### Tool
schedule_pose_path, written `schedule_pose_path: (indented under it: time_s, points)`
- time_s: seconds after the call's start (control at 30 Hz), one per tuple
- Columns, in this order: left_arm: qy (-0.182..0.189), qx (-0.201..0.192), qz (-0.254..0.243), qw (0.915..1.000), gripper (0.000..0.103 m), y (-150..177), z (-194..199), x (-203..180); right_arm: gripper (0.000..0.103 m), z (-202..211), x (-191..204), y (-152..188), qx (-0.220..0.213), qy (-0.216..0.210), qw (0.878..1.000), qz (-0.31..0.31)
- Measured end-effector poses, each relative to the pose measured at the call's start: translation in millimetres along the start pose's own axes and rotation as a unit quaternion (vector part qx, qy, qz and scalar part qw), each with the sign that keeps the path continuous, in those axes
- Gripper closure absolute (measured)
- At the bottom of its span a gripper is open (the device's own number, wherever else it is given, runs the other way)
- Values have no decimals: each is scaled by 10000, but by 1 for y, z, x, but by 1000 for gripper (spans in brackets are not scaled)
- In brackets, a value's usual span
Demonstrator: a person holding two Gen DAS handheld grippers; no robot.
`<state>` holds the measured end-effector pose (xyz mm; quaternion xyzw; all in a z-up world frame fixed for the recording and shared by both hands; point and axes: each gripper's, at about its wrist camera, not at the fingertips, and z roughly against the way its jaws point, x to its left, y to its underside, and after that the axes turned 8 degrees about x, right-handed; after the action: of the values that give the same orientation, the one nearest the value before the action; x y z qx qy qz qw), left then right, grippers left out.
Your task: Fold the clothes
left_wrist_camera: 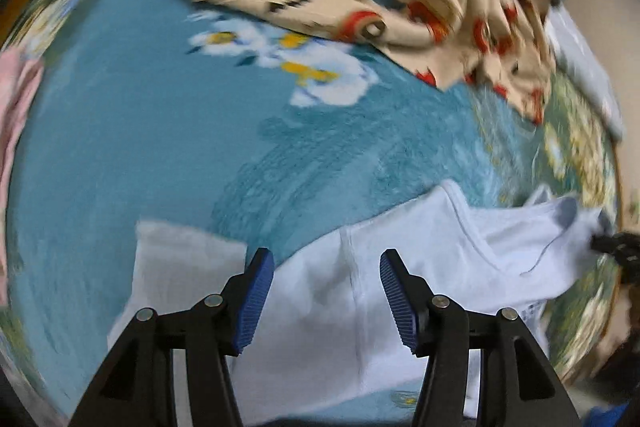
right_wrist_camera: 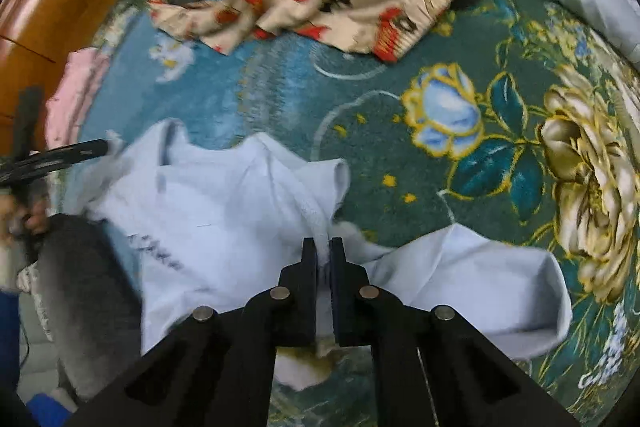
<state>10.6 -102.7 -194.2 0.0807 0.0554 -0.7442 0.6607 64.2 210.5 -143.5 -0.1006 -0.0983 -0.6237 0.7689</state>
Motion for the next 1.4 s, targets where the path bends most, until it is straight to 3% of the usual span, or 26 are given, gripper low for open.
schedule_pose_path:
  time_s: [0.13,0.23,0.27,0.3,0.43,0.5,0.57,0.67,0.73,0.8,0.9,0.97,1.03,1.17,1.4]
  points:
    - [-87,269,-367,9989,43,-3,-10,-6,98,15,16,17,-160,97,9994,300]
    - [-130,453,-616,9970,45,-4,-16,-9,98,10,11,22,-78,119,9997,180]
    - [-144,514,-699,9961,48,-4,-18,-10,98,8,9,24,-33,127,9998,134]
    - [-159,576,-781,9952,59,-5,-20,-12,98,6,7,26,-2,145,9998,103]
    - [-216,820,-1111,9902,68,-6,-29,-17,98,5,7,29,61,113,9999,83]
    - [-155,844,-1037,9909,74,-7,-28,-11,98,6,6,29,64,115,9999,51]
    - [-332,826,-972,9913,88,-6,-28,-7,98,6,6,29,53,114,9999,8]
    - [-821,814,-1210,9859,99,-1,-27,-19,98,8,6,29,6,169,9999,-39]
    - [-1187,754,-1318,9813,100,4,-25,-27,98,11,8,29,-42,278,9996,-64]
    - [-1326,598,-1223,9818,100,8,-17,-30,98,14,8,28,-96,437,9989,-121]
    - [-1363,18,-1053,9851,100,11,15,-30,98,25,9,23,-295,637,9973,-212]
    - [-1499,-482,-963,9828,100,13,46,-31,98,40,14,18,-536,797,9953,-149]
    - [-1812,-1076,-994,9725,100,10,83,-37,98,61,22,9,-881,924,9918,-62]
    - [-2383,-2360,-1055,9361,100,21,171,-50,98,116,43,-16,-1801,1235,9758,98]
    - [-2658,-4266,-913,8597,100,75,328,-87,98,253,82,-45,-3799,1484,9130,96]
